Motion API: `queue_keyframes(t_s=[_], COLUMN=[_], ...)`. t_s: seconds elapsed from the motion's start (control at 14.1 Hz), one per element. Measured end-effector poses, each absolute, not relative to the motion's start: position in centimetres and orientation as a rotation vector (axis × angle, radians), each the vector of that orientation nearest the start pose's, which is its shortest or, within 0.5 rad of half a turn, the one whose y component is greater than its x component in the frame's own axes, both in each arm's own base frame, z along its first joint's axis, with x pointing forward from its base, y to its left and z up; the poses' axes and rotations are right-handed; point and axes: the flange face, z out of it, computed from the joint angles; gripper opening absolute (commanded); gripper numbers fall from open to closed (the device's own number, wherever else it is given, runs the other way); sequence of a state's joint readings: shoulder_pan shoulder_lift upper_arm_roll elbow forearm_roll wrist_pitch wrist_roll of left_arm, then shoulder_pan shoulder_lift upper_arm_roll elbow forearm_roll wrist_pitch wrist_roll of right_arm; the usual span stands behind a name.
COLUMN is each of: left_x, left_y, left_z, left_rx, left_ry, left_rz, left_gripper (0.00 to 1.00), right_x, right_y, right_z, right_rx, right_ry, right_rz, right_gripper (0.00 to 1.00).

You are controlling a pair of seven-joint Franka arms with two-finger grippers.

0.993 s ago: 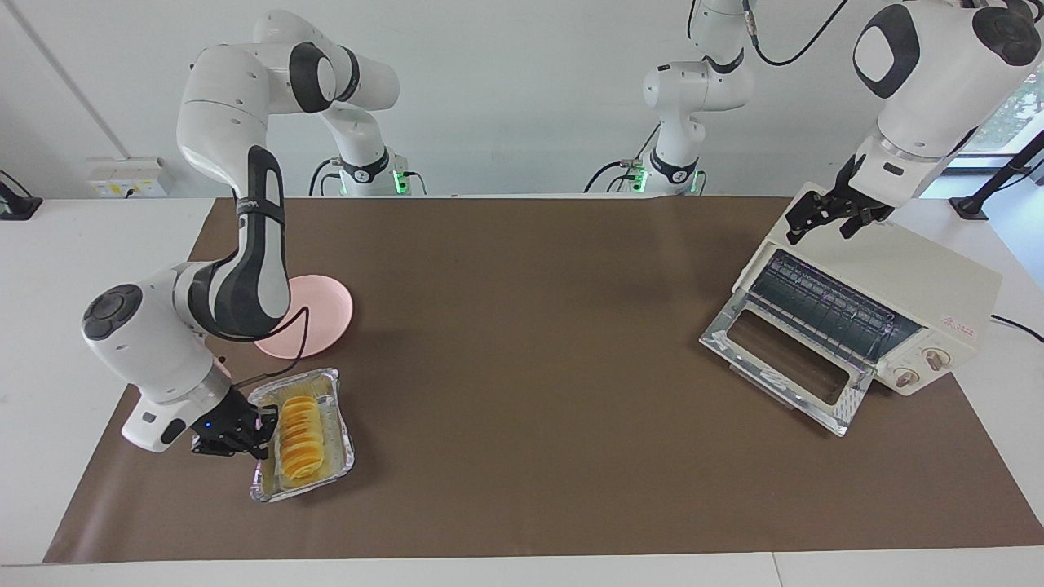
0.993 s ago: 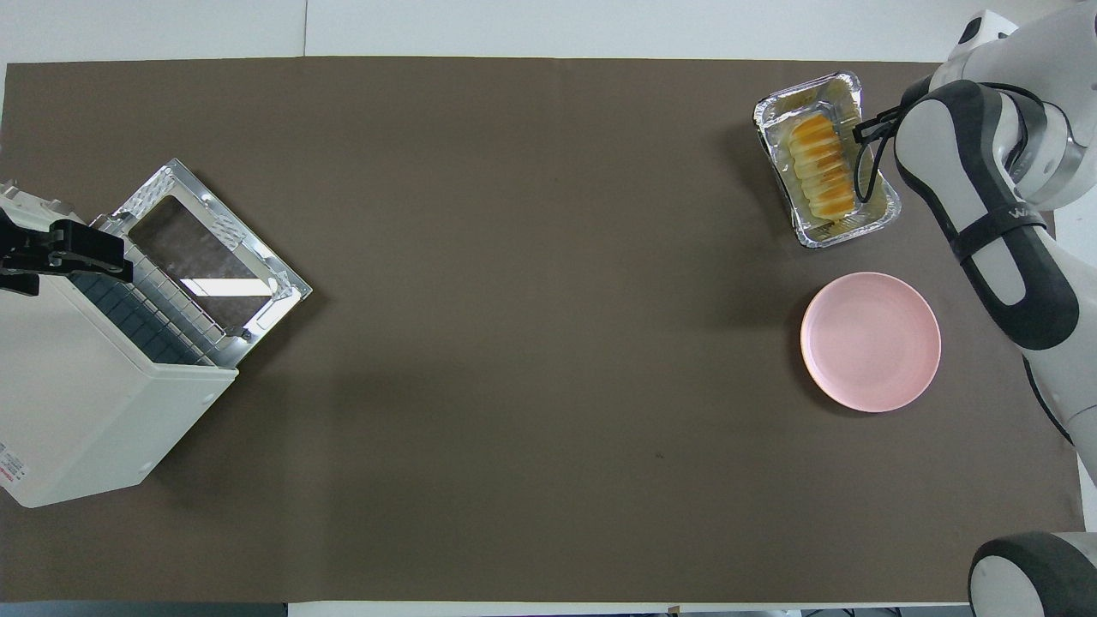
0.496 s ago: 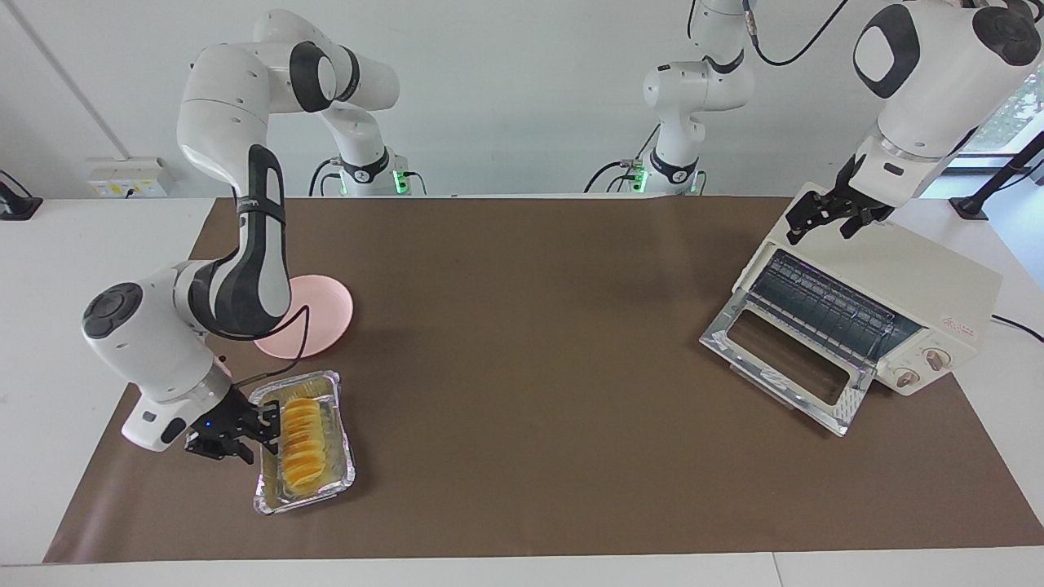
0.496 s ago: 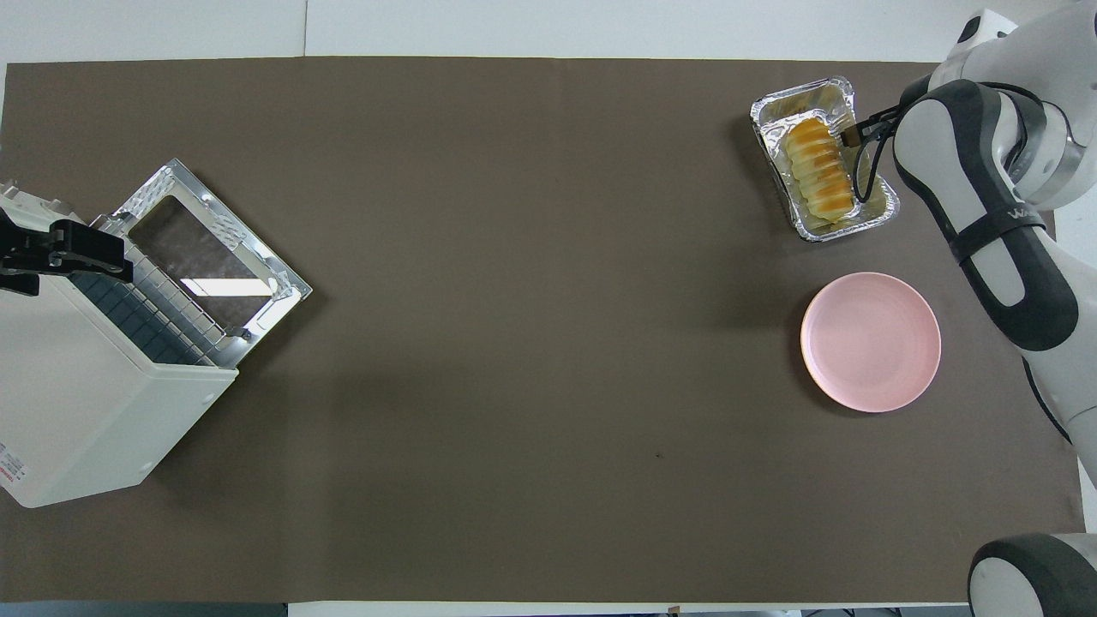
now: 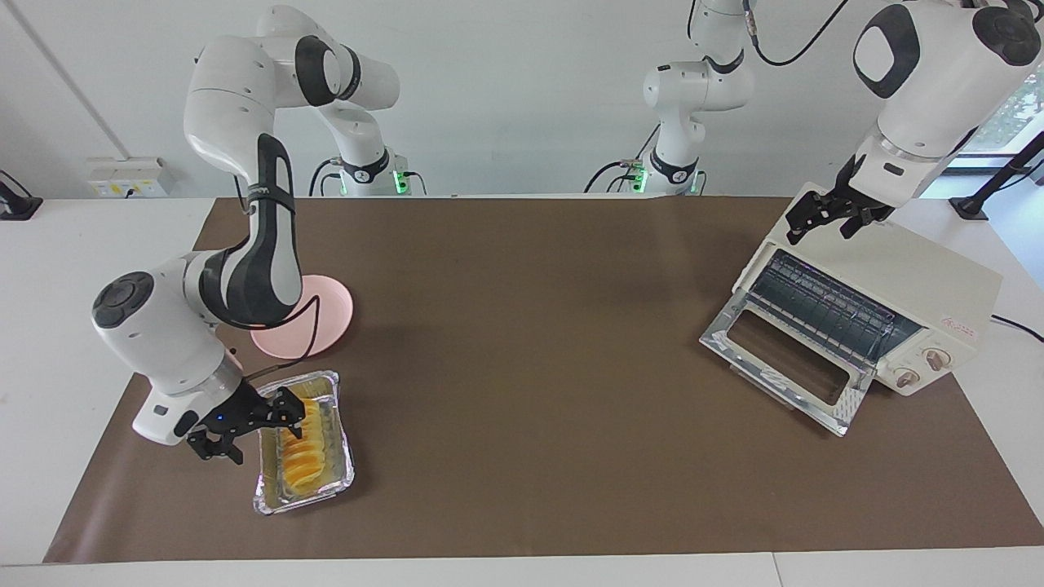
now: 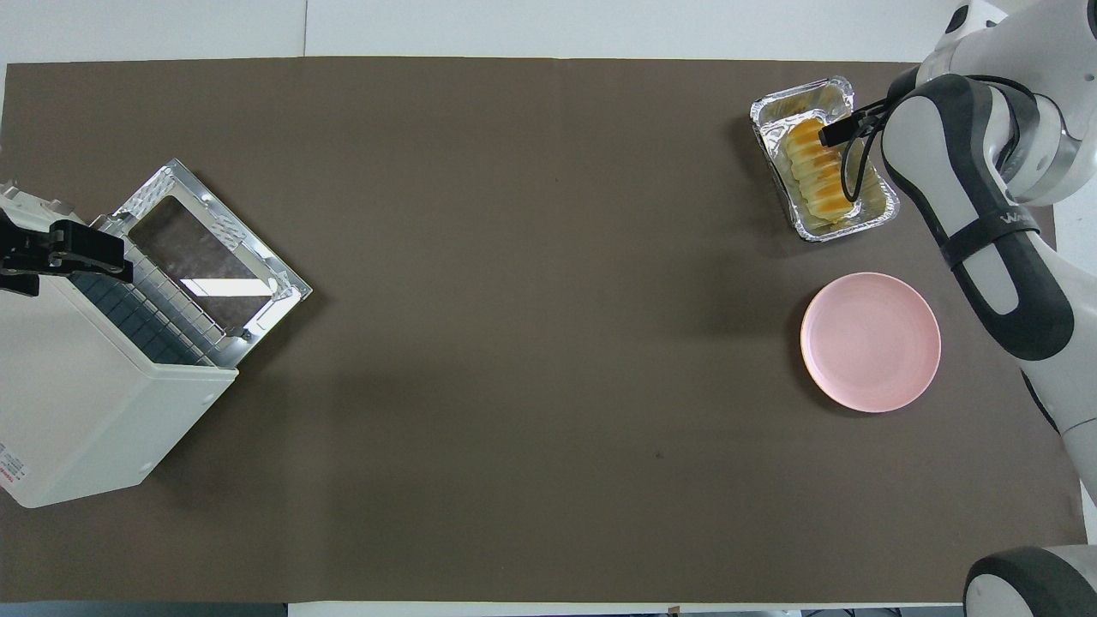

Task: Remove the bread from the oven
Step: 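Grasp the bread rolls and lift them from the tray with the right gripper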

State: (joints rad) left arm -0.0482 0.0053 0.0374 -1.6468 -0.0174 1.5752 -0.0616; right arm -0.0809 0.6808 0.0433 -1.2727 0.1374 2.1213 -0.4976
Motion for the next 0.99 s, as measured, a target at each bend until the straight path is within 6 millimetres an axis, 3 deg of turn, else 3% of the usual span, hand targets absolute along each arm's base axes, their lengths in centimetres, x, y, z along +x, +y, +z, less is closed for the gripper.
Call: queue_keyframes(t_s=[0.28,0.64,0.85,0.99], left_x=[55.3,55.3,55.3,55.3], left_y=[-0.8,-0.8,-0.8,-0.8], left_z=[58.6,58.6,58.6,58.6], left_rx=[-3.153,-3.153,-3.153,-3.153], left_ry=[-0.081,-0.081,-0.081,-0.081], left_rz=[0.122,0.122,0.122,0.122], left_gripper=[1.00,1.00,1.00,1.00], right_x=[75.0,74.4,74.0,73.6], right_y=[-0.1,-0.7,-0.7,-0.7], right_z=[35.7,32.9,31.9,31.1], right_rx=[-2.994,-3.018,-3.020,-3.022], right_ry=[-0.581,-0.565,-0.562,-0.560], right_rz=[-0.250,-0.248,-0.239,-0.246], right_gripper=[0.99,0.96,0.77,0.50])
